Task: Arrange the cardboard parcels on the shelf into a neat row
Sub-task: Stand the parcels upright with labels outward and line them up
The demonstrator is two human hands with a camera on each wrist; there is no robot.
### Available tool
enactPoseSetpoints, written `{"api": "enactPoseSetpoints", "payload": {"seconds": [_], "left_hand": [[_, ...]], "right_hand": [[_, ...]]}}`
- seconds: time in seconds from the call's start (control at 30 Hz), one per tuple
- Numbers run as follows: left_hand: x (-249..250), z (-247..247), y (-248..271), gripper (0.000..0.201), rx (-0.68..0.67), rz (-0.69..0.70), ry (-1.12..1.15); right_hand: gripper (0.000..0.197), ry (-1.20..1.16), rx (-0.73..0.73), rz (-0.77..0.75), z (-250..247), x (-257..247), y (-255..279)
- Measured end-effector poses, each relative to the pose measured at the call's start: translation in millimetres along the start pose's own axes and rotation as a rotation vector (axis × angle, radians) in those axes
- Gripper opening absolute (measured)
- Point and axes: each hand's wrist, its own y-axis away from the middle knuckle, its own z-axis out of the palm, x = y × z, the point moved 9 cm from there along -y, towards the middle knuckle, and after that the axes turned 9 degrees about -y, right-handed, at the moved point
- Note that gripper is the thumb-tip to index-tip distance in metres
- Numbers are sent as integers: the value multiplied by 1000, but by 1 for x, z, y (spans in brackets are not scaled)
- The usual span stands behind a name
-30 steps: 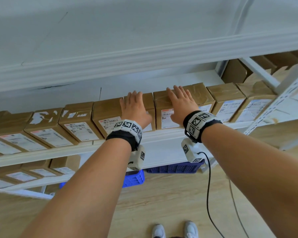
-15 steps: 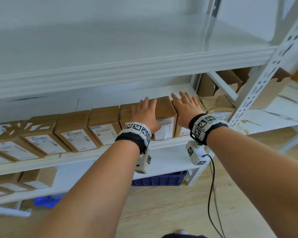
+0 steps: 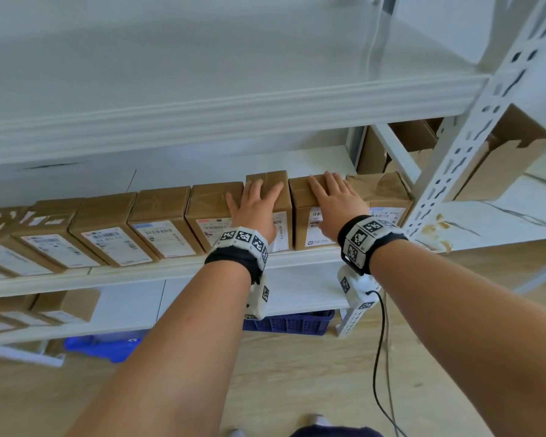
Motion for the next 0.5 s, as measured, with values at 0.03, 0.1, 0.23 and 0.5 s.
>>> {"api": "enactPoseSetpoints", "payload": {"seconds": [0.03, 0.1, 0.23, 0.5], "left_hand": [[0, 0, 0, 92, 8, -5, 0], [-1, 0, 0, 93, 23, -16, -1], [-2, -2, 0, 90, 41, -31, 2], [0, -6, 0, 89, 29, -35, -16]], "right_hand": [[96, 3, 1, -3, 1, 0, 0], [96, 13, 2, -10, 3, -3, -2], [96, 17, 0, -14, 5, -7, -5], [96, -40, 14, -31, -1, -8, -3]]}}
